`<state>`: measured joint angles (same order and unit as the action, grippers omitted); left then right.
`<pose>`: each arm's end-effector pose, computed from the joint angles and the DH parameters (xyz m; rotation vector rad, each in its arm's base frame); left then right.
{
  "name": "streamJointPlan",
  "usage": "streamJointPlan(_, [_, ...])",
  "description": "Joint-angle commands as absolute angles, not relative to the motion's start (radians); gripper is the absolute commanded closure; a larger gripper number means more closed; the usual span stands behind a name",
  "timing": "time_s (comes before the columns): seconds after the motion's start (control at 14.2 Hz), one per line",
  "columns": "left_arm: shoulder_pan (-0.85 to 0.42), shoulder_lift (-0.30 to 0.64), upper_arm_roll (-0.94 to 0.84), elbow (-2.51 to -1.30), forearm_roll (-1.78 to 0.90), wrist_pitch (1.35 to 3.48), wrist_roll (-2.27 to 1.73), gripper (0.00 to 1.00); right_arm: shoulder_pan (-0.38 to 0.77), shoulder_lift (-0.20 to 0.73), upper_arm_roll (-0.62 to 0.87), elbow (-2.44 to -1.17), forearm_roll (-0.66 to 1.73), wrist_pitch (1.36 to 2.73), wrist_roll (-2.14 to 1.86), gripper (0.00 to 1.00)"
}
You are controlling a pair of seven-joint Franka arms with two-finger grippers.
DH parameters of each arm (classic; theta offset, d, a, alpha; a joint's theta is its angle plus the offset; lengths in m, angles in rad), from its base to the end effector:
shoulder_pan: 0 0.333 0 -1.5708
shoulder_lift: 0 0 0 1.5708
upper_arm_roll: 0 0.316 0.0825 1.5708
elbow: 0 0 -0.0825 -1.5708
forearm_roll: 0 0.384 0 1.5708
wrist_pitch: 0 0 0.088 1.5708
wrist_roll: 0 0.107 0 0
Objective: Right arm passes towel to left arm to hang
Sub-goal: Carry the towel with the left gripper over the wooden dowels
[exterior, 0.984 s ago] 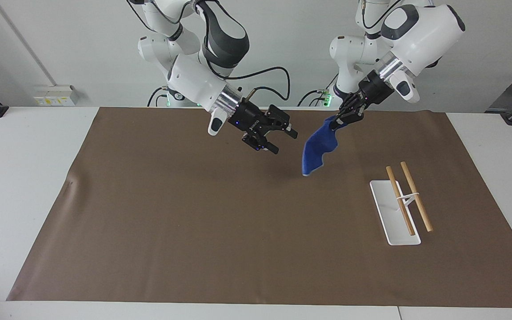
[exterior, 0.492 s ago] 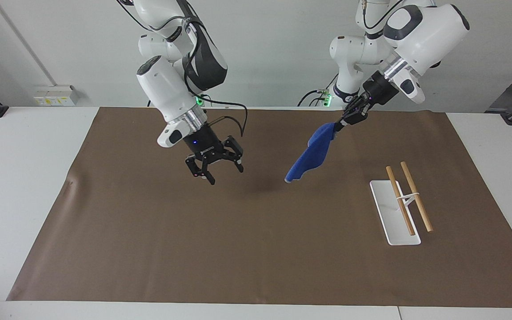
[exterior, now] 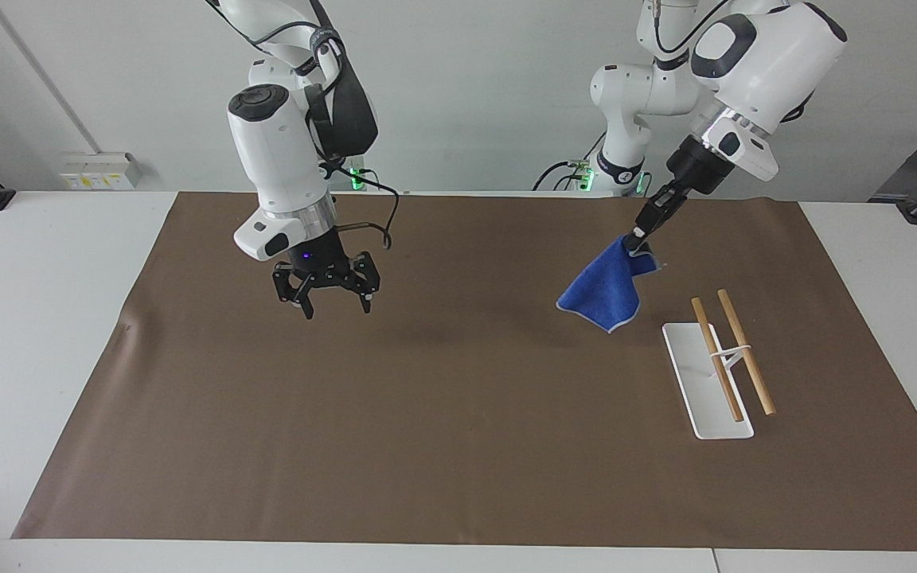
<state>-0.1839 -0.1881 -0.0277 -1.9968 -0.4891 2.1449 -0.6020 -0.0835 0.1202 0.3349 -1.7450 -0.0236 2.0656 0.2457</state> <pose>0.5179 -0.1325 0.5812 2.4852 0.7540 0.1683 0.6006 0.1439 0.5209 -3.0592 -0.0129 -0.3018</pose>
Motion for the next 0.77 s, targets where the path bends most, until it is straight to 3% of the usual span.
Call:
streamJointPlan(0.0, [-0.153,-0.169,-0.032,-2.008,-0.418,2.212,-0.372,1.00,-0.113,0.094,0.330,-1.648,-0.052,1.903,0.272,0.00])
streamJointPlan(0.42, [-0.100,-0.098,-0.029,-2.003,-0.406,2.371,0.275,1.00,-0.111,0.035,0.198,-1.598,-0.041,1.776,0.259,0.00])
streamJointPlan(0.7, [-0.066,-0.032,-0.028,-1.941,-0.405,2.401,0.523,1.00,0.009,0.051,-0.013,-1.462,-0.037,1.613,0.146,0.00])
